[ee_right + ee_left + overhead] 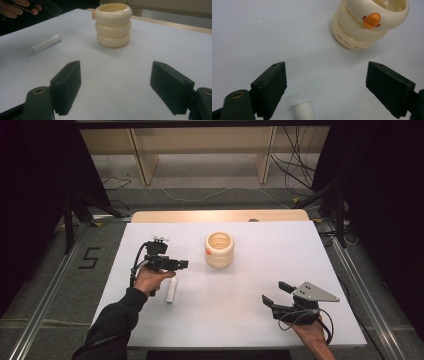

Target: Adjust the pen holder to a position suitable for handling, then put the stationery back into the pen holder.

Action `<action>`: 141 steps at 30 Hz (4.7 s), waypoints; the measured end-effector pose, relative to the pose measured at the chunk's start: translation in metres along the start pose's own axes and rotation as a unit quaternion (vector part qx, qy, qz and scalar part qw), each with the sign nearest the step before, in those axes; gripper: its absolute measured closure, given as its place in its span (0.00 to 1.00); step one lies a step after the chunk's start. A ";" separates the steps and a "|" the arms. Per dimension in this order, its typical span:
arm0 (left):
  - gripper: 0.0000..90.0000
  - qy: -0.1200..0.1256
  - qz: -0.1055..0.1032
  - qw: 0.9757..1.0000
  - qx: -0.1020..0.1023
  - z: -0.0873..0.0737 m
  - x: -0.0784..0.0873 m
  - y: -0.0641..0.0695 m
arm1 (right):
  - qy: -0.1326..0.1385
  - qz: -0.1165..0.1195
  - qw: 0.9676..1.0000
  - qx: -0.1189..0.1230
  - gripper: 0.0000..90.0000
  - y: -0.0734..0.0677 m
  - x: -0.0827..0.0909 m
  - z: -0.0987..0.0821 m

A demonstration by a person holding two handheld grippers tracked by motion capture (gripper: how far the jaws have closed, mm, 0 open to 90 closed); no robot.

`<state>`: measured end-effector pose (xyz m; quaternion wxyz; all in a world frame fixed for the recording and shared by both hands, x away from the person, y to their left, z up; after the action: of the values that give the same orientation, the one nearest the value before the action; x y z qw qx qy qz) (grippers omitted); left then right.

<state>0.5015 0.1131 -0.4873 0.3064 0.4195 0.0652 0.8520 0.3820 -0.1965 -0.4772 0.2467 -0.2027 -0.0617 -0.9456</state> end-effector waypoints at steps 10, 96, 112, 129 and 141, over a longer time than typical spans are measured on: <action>0.18 -0.035 0.018 0.999 -0.010 -0.017 0.003 -0.001 | -0.001 0.001 1.000 0.001 0.28 -0.001 0.000 0.000; 0.65 -0.205 0.062 0.976 -0.034 -0.084 -0.017 -0.015 | -0.011 0.003 1.000 0.021 0.28 -0.005 -0.007 -0.003; 0.76 -0.230 0.074 0.968 -0.061 -0.083 -0.017 -0.017 | -0.015 0.003 1.000 0.020 0.28 -0.007 -0.009 -0.004; 0.78 -0.241 0.046 0.966 -0.081 -0.081 -0.016 -0.016 | -0.014 0.001 1.000 0.023 0.28 -0.006 -0.008 -0.004; 0.78 -0.180 0.014 0.980 -0.088 -0.064 -0.009 -0.010 | -0.010 0.000 1.000 0.026 0.28 -0.007 -0.007 -0.002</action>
<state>0.4621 0.1253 -0.5374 0.3369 0.5384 -0.0725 0.7690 0.3829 -0.1879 -0.4821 0.2515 -0.2054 -0.0882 -0.9417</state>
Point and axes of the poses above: each handheld gripper's, and its own axes: x roughly backward along the jaws, z roughly out of its top, y roughly to its right, the point moved 10 cm from there along -x, roughly forward along the jaws, and after that the axes turned 9 degrees about -z, right-handed, at the moved point
